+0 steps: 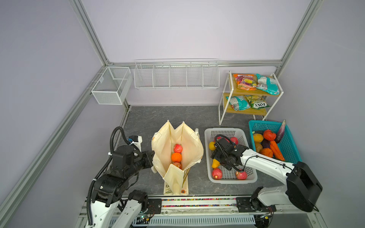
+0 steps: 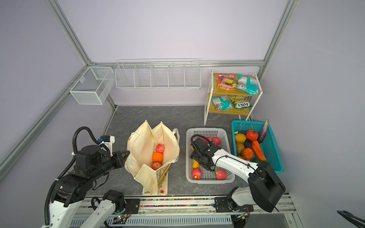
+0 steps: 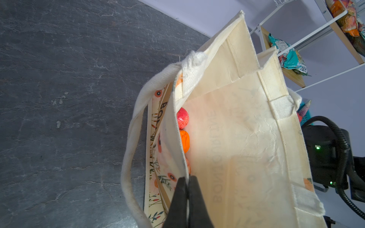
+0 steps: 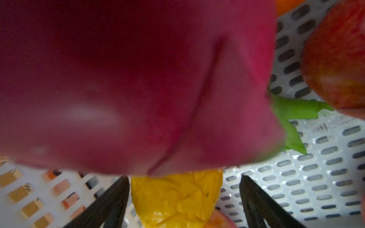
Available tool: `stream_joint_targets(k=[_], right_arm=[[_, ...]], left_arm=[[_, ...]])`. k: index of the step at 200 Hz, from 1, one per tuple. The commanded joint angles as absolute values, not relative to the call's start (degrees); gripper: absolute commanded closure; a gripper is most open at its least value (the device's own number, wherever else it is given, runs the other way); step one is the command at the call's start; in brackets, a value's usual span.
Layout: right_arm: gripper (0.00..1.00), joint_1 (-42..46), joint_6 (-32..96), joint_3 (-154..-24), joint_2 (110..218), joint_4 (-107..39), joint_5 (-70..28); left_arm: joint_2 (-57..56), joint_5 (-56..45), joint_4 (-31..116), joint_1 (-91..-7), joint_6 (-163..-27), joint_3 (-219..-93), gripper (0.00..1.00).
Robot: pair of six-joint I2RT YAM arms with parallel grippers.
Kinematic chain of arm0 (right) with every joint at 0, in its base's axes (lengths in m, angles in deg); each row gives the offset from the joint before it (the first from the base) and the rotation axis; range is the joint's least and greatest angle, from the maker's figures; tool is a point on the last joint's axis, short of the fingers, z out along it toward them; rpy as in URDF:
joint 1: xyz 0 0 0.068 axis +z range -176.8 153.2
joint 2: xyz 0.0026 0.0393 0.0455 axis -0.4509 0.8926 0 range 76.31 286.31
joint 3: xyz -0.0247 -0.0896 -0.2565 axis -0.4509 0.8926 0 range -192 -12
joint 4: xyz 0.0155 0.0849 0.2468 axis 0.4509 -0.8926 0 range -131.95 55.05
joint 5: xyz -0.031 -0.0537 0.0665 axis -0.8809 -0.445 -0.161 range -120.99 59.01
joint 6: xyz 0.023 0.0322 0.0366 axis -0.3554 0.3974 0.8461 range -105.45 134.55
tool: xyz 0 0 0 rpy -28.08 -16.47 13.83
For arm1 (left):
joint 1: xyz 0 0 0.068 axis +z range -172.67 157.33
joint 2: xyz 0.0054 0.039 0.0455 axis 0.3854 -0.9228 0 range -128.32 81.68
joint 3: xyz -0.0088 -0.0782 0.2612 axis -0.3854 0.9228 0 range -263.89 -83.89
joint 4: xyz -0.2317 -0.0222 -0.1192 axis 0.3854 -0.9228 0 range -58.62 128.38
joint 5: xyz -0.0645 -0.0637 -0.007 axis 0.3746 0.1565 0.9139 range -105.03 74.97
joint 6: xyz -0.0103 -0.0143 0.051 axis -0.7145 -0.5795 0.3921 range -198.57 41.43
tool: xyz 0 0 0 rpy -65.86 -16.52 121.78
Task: Place the food into the grocery bag and tie it
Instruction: 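Lower the right gripper onto the yellow fruit and close on it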
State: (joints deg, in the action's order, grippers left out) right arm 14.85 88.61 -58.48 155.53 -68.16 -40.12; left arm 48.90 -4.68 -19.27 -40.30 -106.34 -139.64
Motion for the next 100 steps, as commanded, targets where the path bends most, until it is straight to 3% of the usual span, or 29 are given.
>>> stream_joint_targets(k=[1, 57, 100], right_arm=[[0.1, 14.4, 90.8, -58.6, 156.5, -67.5, -39.9], [0.1, 14.1, 90.7, -58.3, 158.4, -66.1, -39.5], [0.03, 13.9, 90.9, -57.2, 158.8, -64.0, -38.5]], left_arm=[[49.5, -4.0, -20.5, -40.3, -105.6, -138.5, 1.0], [49.3, -4.1, -20.7, -40.3, -105.4, -138.5, 1.0], [49.3, -4.2, -20.8, -40.3, -105.2, -138.6, 1.0]])
